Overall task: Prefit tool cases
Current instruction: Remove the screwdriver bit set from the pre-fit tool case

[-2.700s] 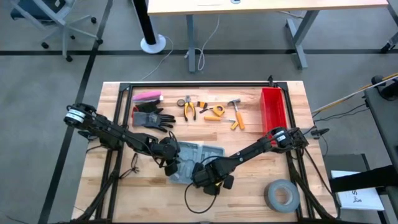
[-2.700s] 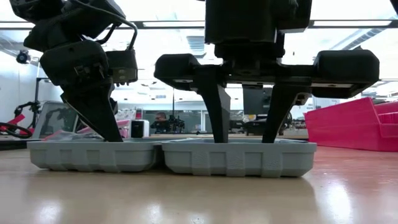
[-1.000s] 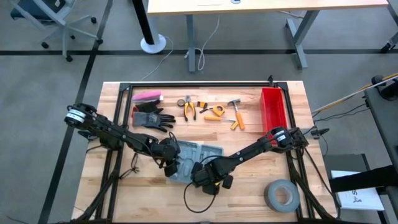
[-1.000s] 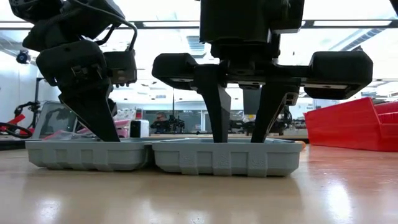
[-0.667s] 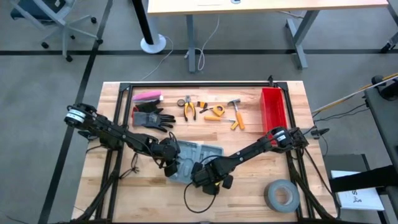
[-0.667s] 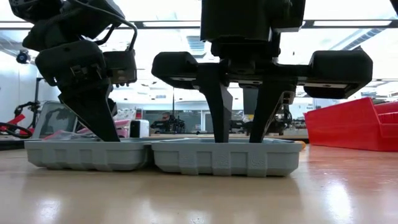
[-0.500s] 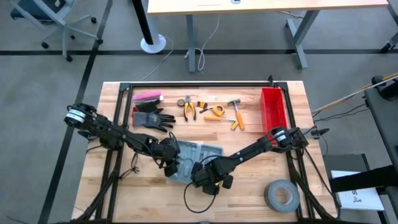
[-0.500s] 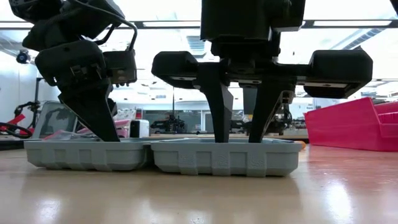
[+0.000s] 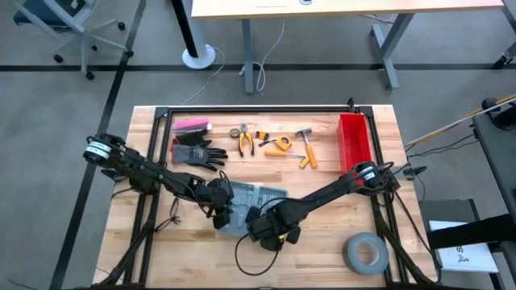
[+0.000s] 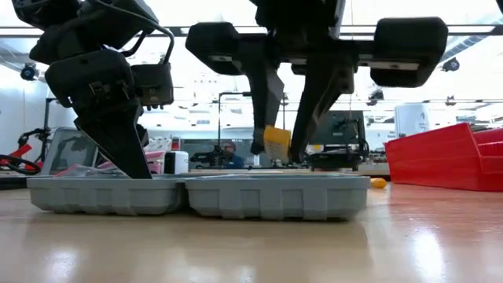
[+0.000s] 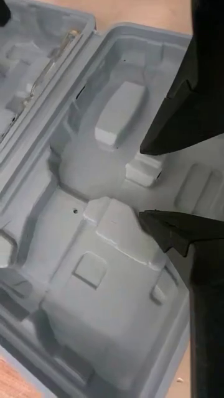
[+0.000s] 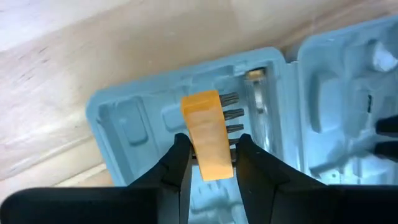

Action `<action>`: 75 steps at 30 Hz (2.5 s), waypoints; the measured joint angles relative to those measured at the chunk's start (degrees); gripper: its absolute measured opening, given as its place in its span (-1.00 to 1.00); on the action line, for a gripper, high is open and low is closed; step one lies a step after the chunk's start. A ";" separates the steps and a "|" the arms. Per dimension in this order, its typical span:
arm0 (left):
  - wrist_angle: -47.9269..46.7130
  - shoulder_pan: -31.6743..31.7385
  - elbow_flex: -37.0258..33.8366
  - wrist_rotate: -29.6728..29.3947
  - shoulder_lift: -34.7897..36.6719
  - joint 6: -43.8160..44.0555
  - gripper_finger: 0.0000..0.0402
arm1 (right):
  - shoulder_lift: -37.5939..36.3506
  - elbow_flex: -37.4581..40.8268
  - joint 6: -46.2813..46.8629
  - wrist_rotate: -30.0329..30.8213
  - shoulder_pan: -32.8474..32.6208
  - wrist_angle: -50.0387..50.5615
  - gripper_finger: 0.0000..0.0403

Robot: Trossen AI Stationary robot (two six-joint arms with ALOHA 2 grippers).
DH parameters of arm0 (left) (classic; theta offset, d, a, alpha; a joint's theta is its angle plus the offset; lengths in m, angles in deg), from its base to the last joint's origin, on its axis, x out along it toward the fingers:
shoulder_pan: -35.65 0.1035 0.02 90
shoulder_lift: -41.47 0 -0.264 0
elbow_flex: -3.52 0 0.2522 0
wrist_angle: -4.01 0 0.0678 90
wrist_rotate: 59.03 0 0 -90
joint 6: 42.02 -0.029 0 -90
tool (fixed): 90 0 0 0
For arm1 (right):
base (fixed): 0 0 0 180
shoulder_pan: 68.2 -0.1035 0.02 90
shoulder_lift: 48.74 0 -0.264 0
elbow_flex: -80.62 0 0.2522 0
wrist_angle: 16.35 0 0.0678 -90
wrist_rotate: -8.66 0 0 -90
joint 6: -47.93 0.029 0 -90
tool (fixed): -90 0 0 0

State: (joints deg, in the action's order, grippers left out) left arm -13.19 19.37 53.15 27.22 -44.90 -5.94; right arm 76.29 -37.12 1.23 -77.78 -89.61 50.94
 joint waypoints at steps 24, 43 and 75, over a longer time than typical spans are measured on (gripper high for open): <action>0.00 0.00 0.02 -0.02 0.00 0.02 -0.18 | -4.22 -0.24 5.62 4.14 14.90 10.83 -0.59; -0.02 0.00 0.04 -0.03 -0.02 0.48 -0.18 | -8.98 0.04 1.82 3.36 33.23 12.21 -0.58; -0.04 0.00 0.04 0.25 -0.02 0.95 -0.18 | -8.67 5.81 -3.43 2.24 49.29 13.40 -0.55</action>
State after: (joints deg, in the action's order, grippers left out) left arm -13.24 19.37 53.20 27.46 -44.92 -4.99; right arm 67.61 -31.32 -2.20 -75.53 -40.32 64.33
